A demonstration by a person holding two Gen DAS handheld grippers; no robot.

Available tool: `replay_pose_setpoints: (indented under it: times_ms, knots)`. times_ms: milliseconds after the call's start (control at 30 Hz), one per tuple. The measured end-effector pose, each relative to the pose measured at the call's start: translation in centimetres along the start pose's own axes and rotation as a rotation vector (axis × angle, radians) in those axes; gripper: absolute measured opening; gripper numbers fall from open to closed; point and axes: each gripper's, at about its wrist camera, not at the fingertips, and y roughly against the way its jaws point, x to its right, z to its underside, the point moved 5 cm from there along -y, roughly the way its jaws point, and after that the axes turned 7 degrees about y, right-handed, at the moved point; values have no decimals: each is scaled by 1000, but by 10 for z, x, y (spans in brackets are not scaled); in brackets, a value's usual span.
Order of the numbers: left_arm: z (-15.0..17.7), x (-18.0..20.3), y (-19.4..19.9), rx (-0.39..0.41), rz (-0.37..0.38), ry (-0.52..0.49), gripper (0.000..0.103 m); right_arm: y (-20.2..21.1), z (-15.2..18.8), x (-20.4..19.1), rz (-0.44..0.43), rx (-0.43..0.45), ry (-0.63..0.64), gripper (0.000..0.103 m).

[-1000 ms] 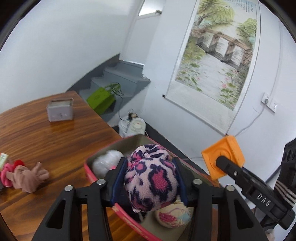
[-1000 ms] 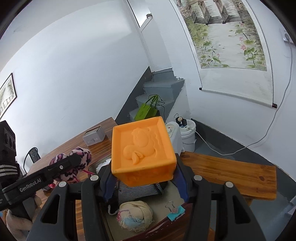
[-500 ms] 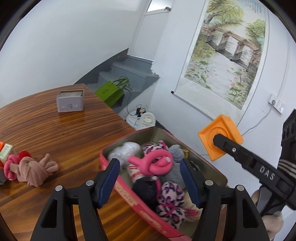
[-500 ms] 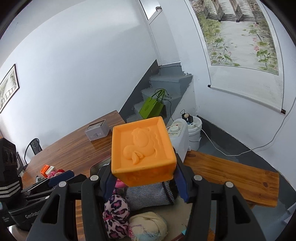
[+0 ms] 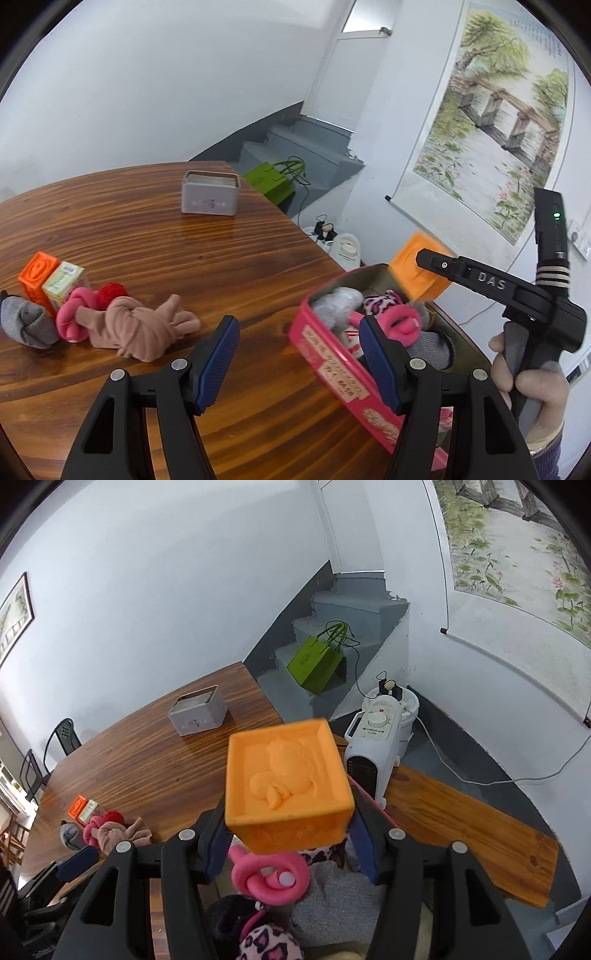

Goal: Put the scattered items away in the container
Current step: 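Open the right gripper to drop the orange cube into the tin, then grasp the beige knotted scarf with the right gripper while the left grasps the grey sock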

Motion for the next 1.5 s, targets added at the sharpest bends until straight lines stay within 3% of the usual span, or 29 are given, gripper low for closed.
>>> replay_pose_setpoints:
  times_ms: [200,300,367,667,900,1200,1500]
  knots:
    - [-8,-26,15,28,-40,27,69,-7,-3,2,20,-17,-23,63]
    - [-13,-41,24,48,-58,45,81,1,-3,0,18,0,-36,63]
    - [-17,-53,32,68,-70,63,81,9,-2,-6,17,18,-37,63]
    - [-35,-129,86,176,-196,156,81,34,1,-79,-107,87,41,71]
    - [-39,-195,126,234,-322,244,81,19,18,-147,-208,62,126,73]
    - [-34,-233,136,222,-362,285,85,-25,39,-214,-294,-12,202,73]
    - [-24,-259,113,149,-420,338,85,-56,45,-248,-264,-27,310,73]
